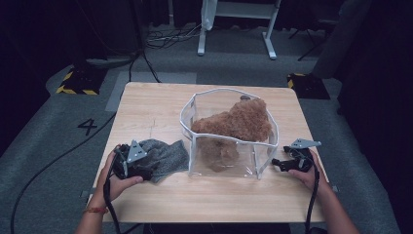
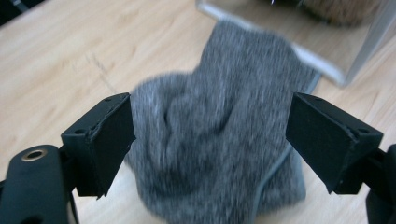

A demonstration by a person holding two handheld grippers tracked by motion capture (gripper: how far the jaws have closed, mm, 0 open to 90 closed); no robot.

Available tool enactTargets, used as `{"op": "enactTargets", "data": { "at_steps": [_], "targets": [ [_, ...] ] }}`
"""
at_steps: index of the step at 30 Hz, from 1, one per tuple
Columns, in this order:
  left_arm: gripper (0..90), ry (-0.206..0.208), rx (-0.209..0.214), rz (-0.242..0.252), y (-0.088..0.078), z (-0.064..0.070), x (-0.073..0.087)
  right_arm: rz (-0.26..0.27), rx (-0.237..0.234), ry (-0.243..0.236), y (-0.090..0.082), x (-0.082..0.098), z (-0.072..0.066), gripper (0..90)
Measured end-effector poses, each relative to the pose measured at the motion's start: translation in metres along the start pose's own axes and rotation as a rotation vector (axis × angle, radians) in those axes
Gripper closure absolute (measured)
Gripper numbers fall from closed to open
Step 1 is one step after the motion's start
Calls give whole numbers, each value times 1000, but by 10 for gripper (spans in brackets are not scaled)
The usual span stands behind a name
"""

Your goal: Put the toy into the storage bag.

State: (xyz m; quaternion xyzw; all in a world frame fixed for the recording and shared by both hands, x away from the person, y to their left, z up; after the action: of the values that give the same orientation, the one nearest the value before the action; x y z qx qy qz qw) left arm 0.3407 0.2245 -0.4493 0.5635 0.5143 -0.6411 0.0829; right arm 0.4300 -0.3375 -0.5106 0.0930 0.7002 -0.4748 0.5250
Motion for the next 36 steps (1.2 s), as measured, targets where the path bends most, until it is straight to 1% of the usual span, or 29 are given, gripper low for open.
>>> {"op": "enactTargets", "data": {
  "at_steps": [2, 3, 5, 7, 8, 9, 11, 14, 17, 18, 19, 20, 21, 22, 23, 24, 28, 36],
  "targets": [
    [157, -19, 7, 0, -2, 0, 9, 0, 0, 0, 0, 0, 0, 163],
    [157, -37, 17, -5, -3, 0, 16, 0, 0, 0, 0, 0, 0, 163],
    [157, -42, 14, -19, -4, 1, 26, 0, 0, 0, 0, 0, 0, 163],
    [157, -67, 31, -31, -6, 2, 37, 0, 0, 0, 0, 0, 0, 163],
    [157, -72, 35, -42, -6, 2, 43, 0, 0, 0, 0, 0, 0, 163],
    [157, -79, 36, -44, -6, 3, 47, 0, 0, 0, 0, 0, 0, 163],
    [157, -90, 30, -63, -6, 3, 54, 0, 0, 0, 0, 0, 0, 163],
    [157, -108, 37, -70, -3, 4, 63, 1, 0, 1, -1, 0, 0, 164],
    [157, -122, 38, -91, 2, 5, 70, 1, 1, 0, -1, 0, 0, 164],
    [153, -150, 51, -80, 2, 4, 73, 1, 1, 0, -1, 0, 0, 164],
    [152, -175, 57, -74, 2, 3, 74, 0, 2, 0, -1, 0, 0, 164],
    [151, -194, 52, -72, 2, 3, 75, 0, 3, 0, -1, 1, 0, 164],
    [151, -201, 41, -78, 1, 2, 76, 0, 3, 0, -1, 1, 0, 164],
    [152, -207, 39, -75, 1, 2, 76, 0, 4, 1, -1, 1, 0, 164],
    [152, -209, 42, -77, 0, 2, 76, 0, 4, 2, -1, 1, 0, 164],
    [152, -201, 41, -76, 0, 1, 76, 0, 3, 1, -2, 1, 0, 164],
    [151, -206, 43, -76, 0, 2, 77, 2, 6, 2, -3, 2, -1, 164],
    [150, -202, 43, -74, 1, 1, 77, 0, 12, 7, -3, 2, -1, 163]
  ]
}}
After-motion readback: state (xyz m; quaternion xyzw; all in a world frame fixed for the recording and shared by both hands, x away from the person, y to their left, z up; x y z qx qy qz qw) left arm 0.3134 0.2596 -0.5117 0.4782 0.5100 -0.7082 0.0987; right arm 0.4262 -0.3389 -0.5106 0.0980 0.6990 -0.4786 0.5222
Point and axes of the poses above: each handheld gripper's, and its own axes: y roughly forward along the jaws, x roughly out of its underside, z roughly to its right, the point moved 1 cm from there along y, roughly forward along the jaws, and after that the axes turned 8 degrees about z, right-handed, at the moved point
